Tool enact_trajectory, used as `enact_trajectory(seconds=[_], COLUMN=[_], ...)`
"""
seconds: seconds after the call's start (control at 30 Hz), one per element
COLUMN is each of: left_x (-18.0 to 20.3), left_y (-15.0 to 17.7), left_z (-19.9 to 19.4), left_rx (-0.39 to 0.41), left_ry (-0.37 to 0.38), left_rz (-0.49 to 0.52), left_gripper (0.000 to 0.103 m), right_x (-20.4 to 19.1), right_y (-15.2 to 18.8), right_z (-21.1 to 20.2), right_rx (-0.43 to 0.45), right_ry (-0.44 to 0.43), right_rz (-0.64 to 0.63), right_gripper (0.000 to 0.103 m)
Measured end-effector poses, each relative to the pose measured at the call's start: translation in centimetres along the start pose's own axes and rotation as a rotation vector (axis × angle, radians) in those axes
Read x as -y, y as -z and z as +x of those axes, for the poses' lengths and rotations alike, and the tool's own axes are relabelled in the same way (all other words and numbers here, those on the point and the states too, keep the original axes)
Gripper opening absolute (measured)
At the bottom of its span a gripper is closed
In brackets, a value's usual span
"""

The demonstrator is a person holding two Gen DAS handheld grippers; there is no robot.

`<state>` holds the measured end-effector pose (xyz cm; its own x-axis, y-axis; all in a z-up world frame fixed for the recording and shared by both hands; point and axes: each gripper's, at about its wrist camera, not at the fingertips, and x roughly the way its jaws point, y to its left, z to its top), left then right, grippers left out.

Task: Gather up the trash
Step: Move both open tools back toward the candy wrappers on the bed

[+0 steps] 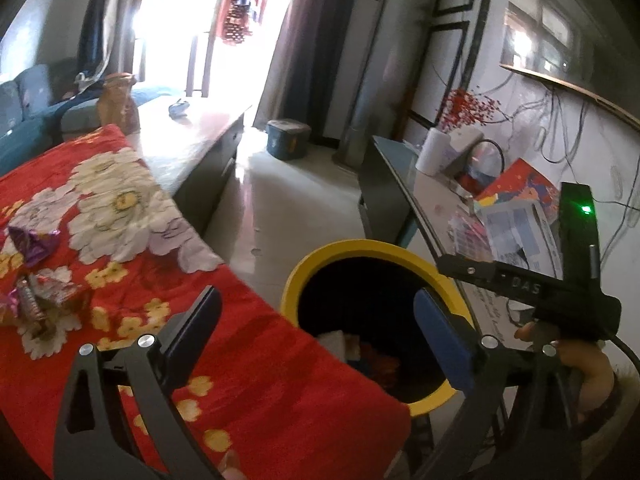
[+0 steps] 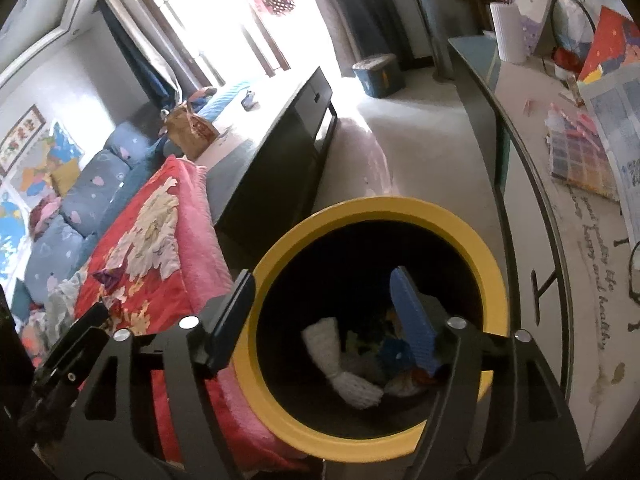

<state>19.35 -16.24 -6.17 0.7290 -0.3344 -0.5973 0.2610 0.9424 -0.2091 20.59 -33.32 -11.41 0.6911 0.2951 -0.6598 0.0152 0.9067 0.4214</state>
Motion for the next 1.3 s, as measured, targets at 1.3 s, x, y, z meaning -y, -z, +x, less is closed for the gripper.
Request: enact_trajectory(seconds=[1.3], left_x=[-12.6], left_y=[-0.9], left_z=[-9.4], left_rx=[0.174], left_ry=[-0.253], left_rz=[-0.202], left_gripper=[0.095], right_x=[-15.4], right_y=[4.1], right_z=[-0.7], right_rx=[-0.016], right_ry=[-0.188], right_rz=[-0.367], right_gripper=[0.068])
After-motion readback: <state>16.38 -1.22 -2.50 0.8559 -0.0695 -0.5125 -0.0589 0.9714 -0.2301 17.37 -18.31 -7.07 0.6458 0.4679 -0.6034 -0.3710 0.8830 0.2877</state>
